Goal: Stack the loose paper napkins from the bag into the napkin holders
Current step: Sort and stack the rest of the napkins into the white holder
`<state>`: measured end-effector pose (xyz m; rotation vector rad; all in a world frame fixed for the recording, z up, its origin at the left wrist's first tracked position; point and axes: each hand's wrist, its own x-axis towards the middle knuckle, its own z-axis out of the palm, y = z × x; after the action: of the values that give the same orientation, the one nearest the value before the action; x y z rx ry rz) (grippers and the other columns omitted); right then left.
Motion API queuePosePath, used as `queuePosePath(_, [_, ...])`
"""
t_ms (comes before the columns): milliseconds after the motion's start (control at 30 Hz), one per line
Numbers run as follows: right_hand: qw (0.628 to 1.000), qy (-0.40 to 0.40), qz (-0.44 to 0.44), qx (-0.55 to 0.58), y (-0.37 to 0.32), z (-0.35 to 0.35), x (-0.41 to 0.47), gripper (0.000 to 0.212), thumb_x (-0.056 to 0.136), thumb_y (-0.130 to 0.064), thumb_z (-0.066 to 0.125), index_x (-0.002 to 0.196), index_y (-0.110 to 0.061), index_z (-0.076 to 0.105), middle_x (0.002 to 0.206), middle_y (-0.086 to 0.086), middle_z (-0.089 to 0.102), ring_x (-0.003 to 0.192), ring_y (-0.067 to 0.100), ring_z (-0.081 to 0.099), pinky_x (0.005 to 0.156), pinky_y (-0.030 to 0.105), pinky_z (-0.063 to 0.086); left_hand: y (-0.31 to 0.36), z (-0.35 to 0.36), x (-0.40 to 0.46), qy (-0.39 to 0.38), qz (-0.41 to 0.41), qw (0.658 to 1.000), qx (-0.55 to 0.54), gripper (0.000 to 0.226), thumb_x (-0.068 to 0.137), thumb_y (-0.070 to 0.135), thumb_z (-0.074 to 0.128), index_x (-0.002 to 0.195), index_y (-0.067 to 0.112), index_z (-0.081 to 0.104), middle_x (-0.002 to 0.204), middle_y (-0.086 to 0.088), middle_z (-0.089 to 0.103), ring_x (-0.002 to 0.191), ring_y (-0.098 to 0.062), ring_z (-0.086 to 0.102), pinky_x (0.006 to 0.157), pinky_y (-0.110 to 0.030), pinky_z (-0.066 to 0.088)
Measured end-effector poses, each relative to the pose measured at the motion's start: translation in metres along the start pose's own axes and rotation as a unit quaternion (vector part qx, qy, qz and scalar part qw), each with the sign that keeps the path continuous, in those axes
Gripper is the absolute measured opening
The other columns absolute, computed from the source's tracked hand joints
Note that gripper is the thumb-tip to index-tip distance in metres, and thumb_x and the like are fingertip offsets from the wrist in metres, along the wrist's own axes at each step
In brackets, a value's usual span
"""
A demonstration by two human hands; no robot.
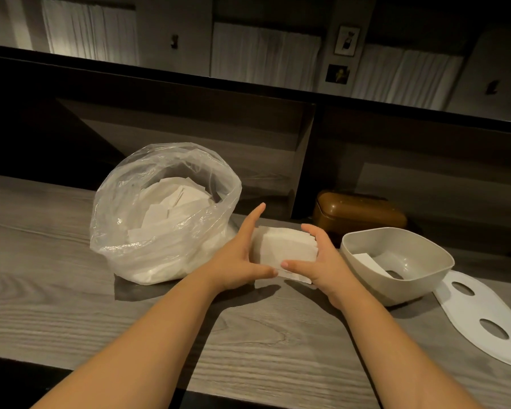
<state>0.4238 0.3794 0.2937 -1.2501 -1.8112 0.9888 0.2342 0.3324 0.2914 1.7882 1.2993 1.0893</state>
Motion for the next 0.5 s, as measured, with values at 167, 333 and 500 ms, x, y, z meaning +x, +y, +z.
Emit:
queuePosePath(167, [0.999,0.013,-0.032,-0.003,-0.0030,-0.0004,-0.0017,0.089,0.077,-0.012,0.082,0.145,-0.039,0.030,0.136,-0.007,0.043,0.115,0.012,0.047,0.090,0.033,0.056,-0.0010,-0.0010,-0.0002,0.049,0.001,0.999,0.011,0.103,0.083,0.015,0.077,0.149,0.053,0.007,0.144,0.011,0.032,0.110,-0.005,0.054,0.080,-0.010,0.049])
queuePosePath(333, [0.998,0.048,-0.046,0.021,-0.0024,-0.0020,-0.0025,0.076,0.079,-0.008,0.079,0.136,-0.040,0.040,0.130,-0.008,0.047,0.110,0.015,0.053,0.080,0.027,0.058,-0.0024,-0.0025,0.0009,0.097,0.001,0.995,0.012,0.093,0.085,0.013,0.075,0.151,0.043,0.017,0.139,0.008,0.041,0.115,-0.007,0.049,0.074,-0.005,0.048])
queuePosePath(500, [0.999,0.035,-0.033,0.018,-0.0032,-0.0018,-0.0014,0.081,0.076,-0.012,0.082,0.138,-0.038,0.037,0.130,-0.008,0.047,0.115,0.017,0.051,0.083,0.030,0.059,-0.0032,-0.0032,0.0008,0.057,-0.002,0.998,-0.009,0.102,0.083,0.013,0.077,0.153,0.043,0.010,0.135,0.012,0.039,0.108,-0.004,0.054,0.074,-0.009,0.050])
